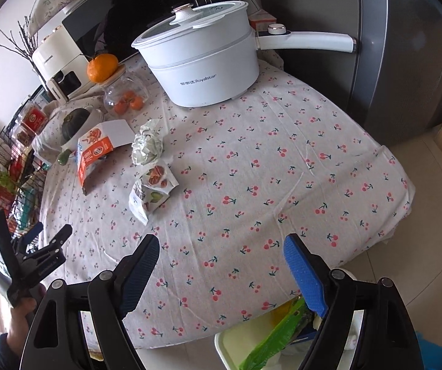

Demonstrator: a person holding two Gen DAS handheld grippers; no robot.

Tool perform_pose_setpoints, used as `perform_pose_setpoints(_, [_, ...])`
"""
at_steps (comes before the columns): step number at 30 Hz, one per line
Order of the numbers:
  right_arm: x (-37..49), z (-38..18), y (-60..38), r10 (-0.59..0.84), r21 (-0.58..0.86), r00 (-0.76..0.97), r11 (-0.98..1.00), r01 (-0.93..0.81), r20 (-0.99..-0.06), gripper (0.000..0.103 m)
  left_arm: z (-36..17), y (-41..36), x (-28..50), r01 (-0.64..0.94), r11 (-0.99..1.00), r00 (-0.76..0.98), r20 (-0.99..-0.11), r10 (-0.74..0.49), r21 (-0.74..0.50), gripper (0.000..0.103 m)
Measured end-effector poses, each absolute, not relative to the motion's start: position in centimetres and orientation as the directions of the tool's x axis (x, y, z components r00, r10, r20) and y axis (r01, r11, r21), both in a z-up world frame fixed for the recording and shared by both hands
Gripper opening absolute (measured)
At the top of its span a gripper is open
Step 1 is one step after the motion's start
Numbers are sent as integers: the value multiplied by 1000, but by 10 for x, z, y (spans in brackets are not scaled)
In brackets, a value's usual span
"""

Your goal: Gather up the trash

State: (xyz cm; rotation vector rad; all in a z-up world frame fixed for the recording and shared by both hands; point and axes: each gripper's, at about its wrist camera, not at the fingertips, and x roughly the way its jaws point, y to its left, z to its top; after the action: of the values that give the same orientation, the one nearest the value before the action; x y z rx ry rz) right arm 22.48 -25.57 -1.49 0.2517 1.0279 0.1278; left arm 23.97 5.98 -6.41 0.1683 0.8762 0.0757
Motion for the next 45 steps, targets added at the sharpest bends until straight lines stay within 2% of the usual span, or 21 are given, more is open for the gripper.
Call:
perform_pose_setpoints(7, [257,-33,-235,191,232,499,973,21,-845,84,-74,69,282,13,984,685,-719,120,177,98])
perform_pose_setpoints(8, [261,-35,-233,184,226,500,974,23,-846,84,-77,71,288,14,985,688,-716,115,171,95])
perform_pose_setpoints(10, [268,-41,-233,165,210,502,977,34,-849,84,-83,70,299,13,984,688,-715,121,179,87])
perform_pose_setpoints(14, [276,-54,-237,124,177,496,982,61,-859,84,-96,67,317,-7,970,682,-709,182,243,48])
perform_pose_setpoints(17, [279,-60,-239,111,166,490,984,69,-865,84,-102,66,323,-23,965,672,-711,207,260,34])
perform_pose_setpoints(18, [279,-61,-239,107,161,490,985,69,-865,84,-102,66,324,-29,965,673,-709,211,261,24])
perform_pose_setpoints(22, [278,-63,-233,98,140,492,989,50,-865,84,-96,68,320,-68,961,681,-692,241,268,14])
perform_pose_setpoints(24, [277,-62,-230,105,142,493,989,38,-863,84,-88,73,315,-78,969,690,-689,221,233,6])
perform_pose_setpoints(26, [276,-61,-227,111,143,497,989,26,-861,84,-78,82,308,-96,980,696,-692,192,176,3])
perform_pose_setpoints(35, [270,-53,-208,146,150,516,988,-35,-844,84,-57,111,242,-75,982,697,-713,-72,-173,3])
perform_pose_setpoints(45, [297,-67,-170,267,259,477,962,-85,-837,84,-64,124,151,-58,856,699,-633,-332,-513,3])
